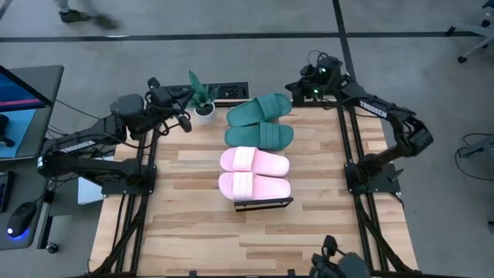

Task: Pick and place slides into the shelf
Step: Adjust the slippers on the shelf

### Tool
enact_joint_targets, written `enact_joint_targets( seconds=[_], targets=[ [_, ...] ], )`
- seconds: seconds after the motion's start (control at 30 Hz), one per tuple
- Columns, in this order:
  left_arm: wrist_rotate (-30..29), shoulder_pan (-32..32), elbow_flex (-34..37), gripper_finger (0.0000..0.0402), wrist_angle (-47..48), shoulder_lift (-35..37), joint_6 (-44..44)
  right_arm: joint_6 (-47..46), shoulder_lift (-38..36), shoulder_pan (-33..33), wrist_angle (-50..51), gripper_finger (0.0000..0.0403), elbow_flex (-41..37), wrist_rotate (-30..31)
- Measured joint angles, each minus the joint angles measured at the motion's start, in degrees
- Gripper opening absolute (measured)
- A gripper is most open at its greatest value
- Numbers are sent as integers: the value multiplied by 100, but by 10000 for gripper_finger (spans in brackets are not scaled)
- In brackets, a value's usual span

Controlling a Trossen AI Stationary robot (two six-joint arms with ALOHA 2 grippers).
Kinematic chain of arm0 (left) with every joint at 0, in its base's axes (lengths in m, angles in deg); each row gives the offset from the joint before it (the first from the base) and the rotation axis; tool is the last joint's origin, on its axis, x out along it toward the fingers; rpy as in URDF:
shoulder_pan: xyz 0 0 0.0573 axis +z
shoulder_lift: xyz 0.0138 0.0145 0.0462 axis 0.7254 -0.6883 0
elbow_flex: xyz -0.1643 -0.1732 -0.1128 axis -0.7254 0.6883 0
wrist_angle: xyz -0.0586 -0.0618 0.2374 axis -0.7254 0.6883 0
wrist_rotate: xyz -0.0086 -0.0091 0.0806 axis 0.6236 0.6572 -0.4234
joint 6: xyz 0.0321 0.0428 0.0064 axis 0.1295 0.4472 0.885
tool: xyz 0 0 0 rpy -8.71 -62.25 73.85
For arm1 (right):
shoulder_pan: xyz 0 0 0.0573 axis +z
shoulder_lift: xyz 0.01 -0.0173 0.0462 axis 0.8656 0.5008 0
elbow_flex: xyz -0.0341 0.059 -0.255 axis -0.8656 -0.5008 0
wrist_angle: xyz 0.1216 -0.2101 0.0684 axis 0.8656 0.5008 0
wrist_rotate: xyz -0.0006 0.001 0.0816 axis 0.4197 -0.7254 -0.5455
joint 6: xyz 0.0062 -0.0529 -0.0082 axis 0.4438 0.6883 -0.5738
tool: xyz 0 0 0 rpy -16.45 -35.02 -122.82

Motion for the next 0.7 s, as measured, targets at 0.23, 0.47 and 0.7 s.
enact_joint_targets(
  seconds=[0.23,0.47,0.7],
  targets=[
    [-140,-229,4,0,58,-47,0,444,459,163,673,0,748,203],
    [-364,-385,4,0,57,-40,40,628,476,163,1178,0,837,316],
    [-365,-386,4,0,57,-44,62,706,476,214,1394,0,837,315]
  ],
)
